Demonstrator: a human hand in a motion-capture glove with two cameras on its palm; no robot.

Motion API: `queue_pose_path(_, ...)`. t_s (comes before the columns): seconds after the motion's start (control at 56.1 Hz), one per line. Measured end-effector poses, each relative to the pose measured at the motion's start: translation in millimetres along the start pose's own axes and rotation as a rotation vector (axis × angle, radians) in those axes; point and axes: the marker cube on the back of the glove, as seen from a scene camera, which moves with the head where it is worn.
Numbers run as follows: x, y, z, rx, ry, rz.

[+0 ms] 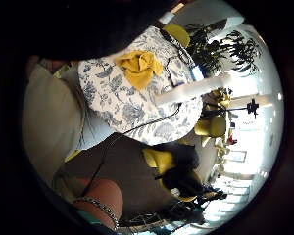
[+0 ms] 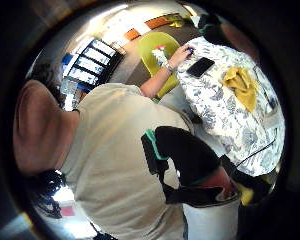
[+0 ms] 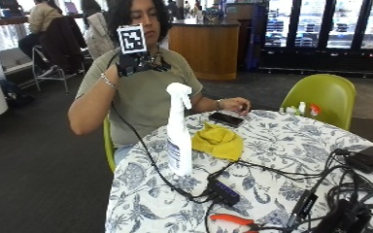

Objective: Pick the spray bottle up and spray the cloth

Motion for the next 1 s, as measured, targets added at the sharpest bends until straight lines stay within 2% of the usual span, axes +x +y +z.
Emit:
queue_pose_path(0.054,9,-3,2,0.001,0.06,-0.029)
queue_pose_path(0.161,14,-11,4,-0.003,0.08,0.027)
queue_pose_path(0.214,19,-9,6,-0.013,0.124,-0.048)
queue_pose_path(0.303,17,-15,9,-0.01,0.102,0.079)
queue_pose_path(0.375,17,-15,10,0.008,0.089,0.065)
queue_pose_path(0.428,15,-18,10,0.043,0.054,0.203)
queue_pose_path(0.553,23,-19,9,0.184,0.047,0.414)
queue_pose_path(0.696,44,-24,11,0.282,0.139,0.818)
queue_pose_path(0.874,62,-17,18,0.678,-0.013,1.162)
queue_pose_path(0.999,91,-11,26,0.839,-0.076,1.343)
